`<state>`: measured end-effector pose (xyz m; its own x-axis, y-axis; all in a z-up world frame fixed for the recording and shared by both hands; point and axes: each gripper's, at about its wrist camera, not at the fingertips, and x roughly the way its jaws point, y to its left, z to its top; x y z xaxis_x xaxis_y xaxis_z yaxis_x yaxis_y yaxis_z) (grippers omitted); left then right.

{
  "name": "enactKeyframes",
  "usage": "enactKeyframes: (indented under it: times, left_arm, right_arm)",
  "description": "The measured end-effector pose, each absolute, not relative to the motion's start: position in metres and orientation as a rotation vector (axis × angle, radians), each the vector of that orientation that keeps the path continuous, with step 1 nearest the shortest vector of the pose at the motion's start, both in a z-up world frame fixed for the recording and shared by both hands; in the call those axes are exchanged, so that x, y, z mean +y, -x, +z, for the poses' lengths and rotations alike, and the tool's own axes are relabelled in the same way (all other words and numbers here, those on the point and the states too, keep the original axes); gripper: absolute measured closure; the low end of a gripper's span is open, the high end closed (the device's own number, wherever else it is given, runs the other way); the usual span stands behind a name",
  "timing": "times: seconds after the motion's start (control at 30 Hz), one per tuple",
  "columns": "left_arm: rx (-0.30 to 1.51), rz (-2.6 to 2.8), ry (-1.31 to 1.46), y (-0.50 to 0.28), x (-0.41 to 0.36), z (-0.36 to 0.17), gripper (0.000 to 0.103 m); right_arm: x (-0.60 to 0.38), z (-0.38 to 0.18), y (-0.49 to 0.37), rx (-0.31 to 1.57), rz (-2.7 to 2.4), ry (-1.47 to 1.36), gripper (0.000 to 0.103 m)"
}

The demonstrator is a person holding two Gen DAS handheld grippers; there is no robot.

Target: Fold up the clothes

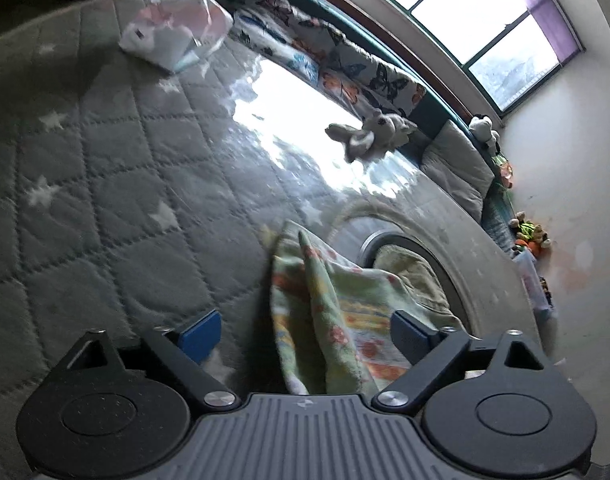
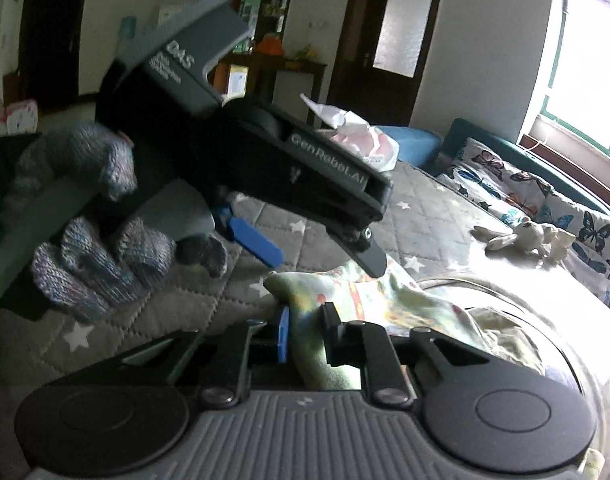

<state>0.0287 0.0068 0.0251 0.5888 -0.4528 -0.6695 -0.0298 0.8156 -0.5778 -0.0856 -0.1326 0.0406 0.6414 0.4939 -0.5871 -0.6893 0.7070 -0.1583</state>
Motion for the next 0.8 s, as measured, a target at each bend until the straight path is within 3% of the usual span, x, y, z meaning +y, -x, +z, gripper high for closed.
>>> enactKeyframes:
  times: [0.13,0.3,0.4,0.5,0.8]
  left_arm:
    - [0.951,-0.292,0.618,-0.034,-0.001,0.022,0.030]
    - [0.991,-0.301,0.644,-0.039,-0.006,0.013,0.080]
    - [0.997,-0.298,0.649,-0.039,-0.004,0.009,0.088]
    - [0.993,-0.301,0.652,-0.038,-0.002,0.007,0.089]
    - [0.984,-0.298,0.641,-0.035,-0.003,0.007,0.089]
  right_arm:
    - [-0.140,0.045,0.090,0.528,0.692,0.358,0.090]
    - [-0.145,0.045,0.094,0.529,0.707,0.345,0.090]
    - [-0.150,0.042,0.093,0.543,0.714,0.319,0.087]
    - [-0.163,0.042,0.094,0.562,0.707,0.272,0.081]
    - [-0.243,0.038,0.079,0.613,0.439,0.139,0.081]
